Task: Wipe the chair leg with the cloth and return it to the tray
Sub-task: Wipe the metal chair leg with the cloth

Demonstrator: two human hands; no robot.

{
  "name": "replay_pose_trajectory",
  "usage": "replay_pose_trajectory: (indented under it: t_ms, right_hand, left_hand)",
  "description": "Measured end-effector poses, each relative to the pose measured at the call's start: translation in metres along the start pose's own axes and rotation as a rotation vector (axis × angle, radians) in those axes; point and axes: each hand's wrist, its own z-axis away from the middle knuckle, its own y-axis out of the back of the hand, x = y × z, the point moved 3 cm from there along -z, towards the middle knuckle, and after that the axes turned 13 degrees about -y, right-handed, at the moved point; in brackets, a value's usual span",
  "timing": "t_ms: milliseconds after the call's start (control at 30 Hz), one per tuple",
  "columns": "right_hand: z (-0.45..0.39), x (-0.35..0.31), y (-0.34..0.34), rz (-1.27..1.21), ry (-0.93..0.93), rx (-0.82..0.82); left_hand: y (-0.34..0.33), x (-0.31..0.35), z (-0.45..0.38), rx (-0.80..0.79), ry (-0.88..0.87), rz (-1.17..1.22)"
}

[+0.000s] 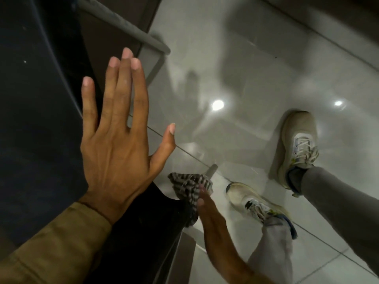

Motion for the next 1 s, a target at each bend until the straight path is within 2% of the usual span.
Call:
replay_pose_trajectory:
  t_ms: [133,233,333,467,567,667,800,900,1000]
  right_hand:
    - [-0.028,0.025,-0.002,0.101,0.050,0.037]
    - [-0.095,0.034,0.016,-0.096,-0.104,0.100]
    - [-0.130,0.033,0.026,-0.138,-0.188,0.074]
    - [-0.077,0.016,0.008,-0.162,-0.151,0.099]
    - [-0.001,0.009,-0.013,-0.133,-0.004,0.018]
    - [0.023,0.017,-0.023,-0.108,0.009,-0.054]
    - [-0.047,0.018,-0.004,-0.089,-0.049,0.077]
    - [-0.102,0.023,0.017,-0.067,-0.134,0.020]
    - [-0.107,0.023,0.013,-0.145,-0.181,0.049]
  left_hand:
    - [0.001,0.000,0.001,-0.018,0.006,-0.008]
    - [0.001,0.001,0.003,-0.033,-0.001,0.007]
    - [0.002,0.000,0.004,-0.014,-0.002,0.028]
    - [0.004,0.001,0.003,-0.024,0.015,0.024]
    - [0.005,0.000,0.004,-0.034,0.014,0.008]
    - [0.004,0.000,0.003,-0.037,0.008,-0.010]
    - [0.001,0.002,0.003,-0.025,0.012,-0.008]
    - [-0.002,0.002,0.005,0.007,0.004,0.000]
    - [0.000,0.002,0.003,0.004,0.009,0.011]
